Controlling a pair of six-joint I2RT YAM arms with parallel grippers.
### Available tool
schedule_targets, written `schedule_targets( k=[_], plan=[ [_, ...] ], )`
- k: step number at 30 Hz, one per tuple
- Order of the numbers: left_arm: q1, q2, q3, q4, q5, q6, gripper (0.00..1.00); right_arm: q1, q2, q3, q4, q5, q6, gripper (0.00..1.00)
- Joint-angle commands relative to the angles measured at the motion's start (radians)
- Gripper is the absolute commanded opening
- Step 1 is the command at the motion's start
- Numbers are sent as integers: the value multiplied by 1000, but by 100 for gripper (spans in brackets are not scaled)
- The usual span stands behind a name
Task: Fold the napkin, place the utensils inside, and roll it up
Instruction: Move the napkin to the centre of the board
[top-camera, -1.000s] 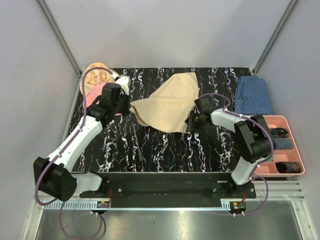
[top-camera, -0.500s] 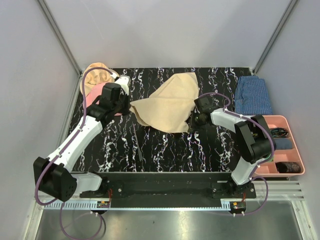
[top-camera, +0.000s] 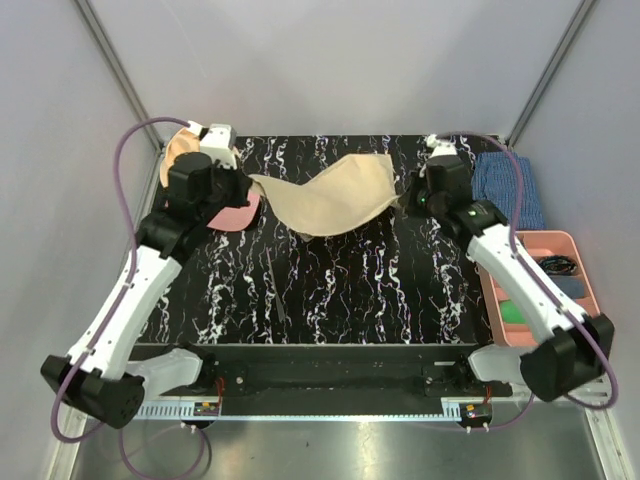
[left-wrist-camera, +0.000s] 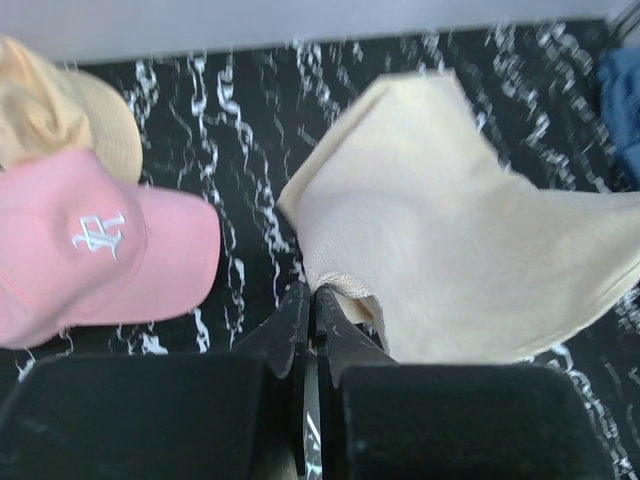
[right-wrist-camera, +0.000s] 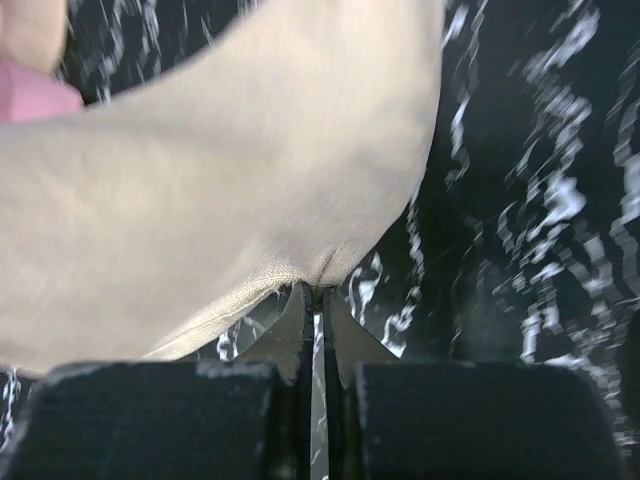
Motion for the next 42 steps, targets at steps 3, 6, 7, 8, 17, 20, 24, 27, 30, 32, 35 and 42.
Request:
schedule_targets(
  k=[3,6,7,8,17,20,24,27,30,32,35,42],
  plan=[
    [3,-77,202,47,39,43,0,6,-156,184,-19,234,-173,0],
    [0,-89,292,46,91,59,0,8,-194,274,-20,268,-226,0],
    [-1,-92,316,43,98,60,0,6,-206,297,-23,271,-240,0],
    [-4,-92,363,38,102,63,0,6,-211,342,-25,269,-248,0],
    [2,102,575,0,86,88,0,5,-81,500,-5,346,-346,0],
    [11,195,594,-14,69,88,0,-11,-7,508,44,375,-400,0],
    [28,268,601,-4,59,89,0,-64,88,577,44,355,-418,0],
    [42,313,615,9,73,115,0,-136,114,630,42,299,-392,0],
    [60,342,649,-3,76,120,0,-199,117,678,24,213,-365,0],
    [61,325,661,-8,90,122,0,-199,105,713,-3,199,-362,0],
    [61,261,669,-7,139,140,0,-199,50,730,-26,153,-345,0],
    [61,43,675,-40,132,214,0,-199,-163,712,-48,70,-345,0]
  ],
)
